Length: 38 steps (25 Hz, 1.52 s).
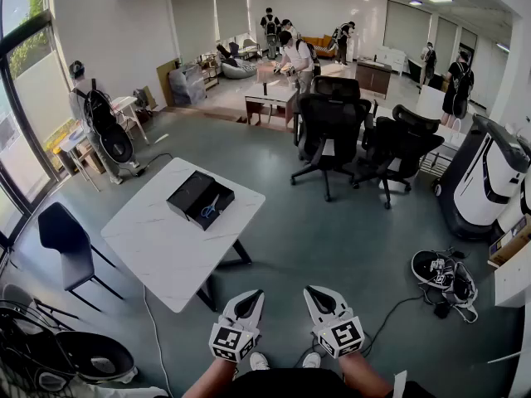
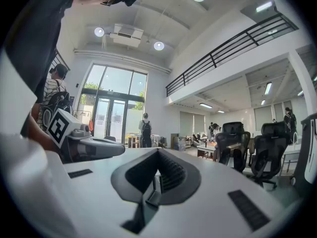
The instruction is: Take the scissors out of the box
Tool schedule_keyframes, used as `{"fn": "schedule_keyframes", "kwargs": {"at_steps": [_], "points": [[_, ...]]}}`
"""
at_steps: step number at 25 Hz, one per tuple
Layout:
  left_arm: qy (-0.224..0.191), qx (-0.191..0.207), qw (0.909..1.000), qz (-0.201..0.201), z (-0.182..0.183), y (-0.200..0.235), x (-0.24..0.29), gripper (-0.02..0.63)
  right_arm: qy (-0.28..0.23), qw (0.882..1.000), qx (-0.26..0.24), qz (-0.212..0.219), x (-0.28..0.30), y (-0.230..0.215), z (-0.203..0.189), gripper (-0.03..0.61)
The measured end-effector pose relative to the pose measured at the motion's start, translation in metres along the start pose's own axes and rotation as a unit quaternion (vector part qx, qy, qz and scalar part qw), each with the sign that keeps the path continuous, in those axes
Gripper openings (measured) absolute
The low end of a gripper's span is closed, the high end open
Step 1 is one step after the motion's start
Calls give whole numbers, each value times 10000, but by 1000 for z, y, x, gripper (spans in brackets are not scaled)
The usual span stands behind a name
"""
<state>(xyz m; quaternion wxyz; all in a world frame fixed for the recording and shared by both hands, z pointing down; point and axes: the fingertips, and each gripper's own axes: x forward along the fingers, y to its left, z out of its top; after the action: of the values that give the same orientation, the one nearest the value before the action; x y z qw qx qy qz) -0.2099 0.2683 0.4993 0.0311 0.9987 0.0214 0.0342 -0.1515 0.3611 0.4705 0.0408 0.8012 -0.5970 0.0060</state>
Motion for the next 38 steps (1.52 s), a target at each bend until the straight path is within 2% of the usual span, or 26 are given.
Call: {"fn": "schedule_keyframes", "kwargs": {"at_steps": [9, 17, 25, 30, 38], "points": [[19, -156, 9999, -26, 0, 24, -10, 9, -8, 10000, -51, 40, 22, 16, 4, 6], [-30, -152, 9998, -140, -2, 59, -27, 9, -209, 9995, 238, -94, 48, 38, 7, 8], [100, -294, 9993, -231, -17, 70, -32, 9, 32, 9997, 212, -71, 56, 61, -3, 8], [186, -267, 9987, -383, -21, 62, -23, 9, 88, 9995, 303, 76, 68, 62, -8, 8], [220, -183, 9995, -107, -14, 76, 11, 9, 13, 9990, 247, 382, 92, 27, -3, 8]]}}
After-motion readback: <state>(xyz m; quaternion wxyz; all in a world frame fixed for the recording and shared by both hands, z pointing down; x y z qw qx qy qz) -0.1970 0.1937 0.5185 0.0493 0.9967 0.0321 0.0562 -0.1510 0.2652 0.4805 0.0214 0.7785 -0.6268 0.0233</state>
